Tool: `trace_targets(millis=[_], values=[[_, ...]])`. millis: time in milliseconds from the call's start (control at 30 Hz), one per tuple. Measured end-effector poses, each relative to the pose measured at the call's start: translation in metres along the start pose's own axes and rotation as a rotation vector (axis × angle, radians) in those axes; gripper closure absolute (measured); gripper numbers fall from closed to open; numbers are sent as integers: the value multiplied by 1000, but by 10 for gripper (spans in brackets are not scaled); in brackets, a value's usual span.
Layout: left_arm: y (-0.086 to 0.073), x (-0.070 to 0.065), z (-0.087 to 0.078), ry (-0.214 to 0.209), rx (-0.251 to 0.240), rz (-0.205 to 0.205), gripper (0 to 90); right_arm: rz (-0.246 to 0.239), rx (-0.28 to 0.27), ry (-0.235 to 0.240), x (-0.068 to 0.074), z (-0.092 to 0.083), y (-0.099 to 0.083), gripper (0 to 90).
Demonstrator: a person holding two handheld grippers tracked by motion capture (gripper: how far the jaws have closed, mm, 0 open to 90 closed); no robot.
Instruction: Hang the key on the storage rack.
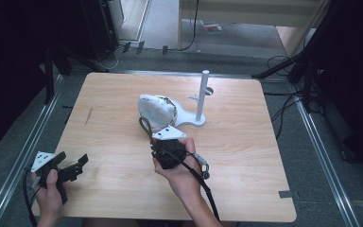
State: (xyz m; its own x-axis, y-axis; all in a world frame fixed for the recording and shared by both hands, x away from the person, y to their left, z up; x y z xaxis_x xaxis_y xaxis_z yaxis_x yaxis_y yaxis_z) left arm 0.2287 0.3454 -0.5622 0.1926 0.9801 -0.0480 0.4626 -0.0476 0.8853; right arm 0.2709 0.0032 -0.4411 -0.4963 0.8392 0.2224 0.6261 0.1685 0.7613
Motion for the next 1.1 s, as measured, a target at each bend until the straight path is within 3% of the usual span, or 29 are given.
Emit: trace_targets(millis=[400, 900, 1100], values=[[0, 0, 0, -1, 1, 1, 81, 44, -86, -14, -19, -17, 11, 809], [0, 0, 0, -1, 0, 1, 81, 65, -215, -97, -50, -38, 22, 807], [0, 0, 0, -1, 0, 2, 80, 78, -241, -135, -62, -43, 24, 807]])
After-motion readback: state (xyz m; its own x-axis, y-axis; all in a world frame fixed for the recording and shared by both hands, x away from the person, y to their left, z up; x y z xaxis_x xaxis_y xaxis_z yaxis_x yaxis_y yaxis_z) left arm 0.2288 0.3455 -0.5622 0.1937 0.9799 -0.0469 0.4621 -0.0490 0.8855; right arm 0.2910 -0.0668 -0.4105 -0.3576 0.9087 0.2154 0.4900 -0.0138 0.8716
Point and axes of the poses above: each handheld gripper's, and its own axes: z roughly forward along the jaws, y roughly out of its top, x roughly to its left, the point moved 2 cm from there along z, roughly forward along the jaws, and after that the axes turned 12 degrees about z, right-handed, at the moved point
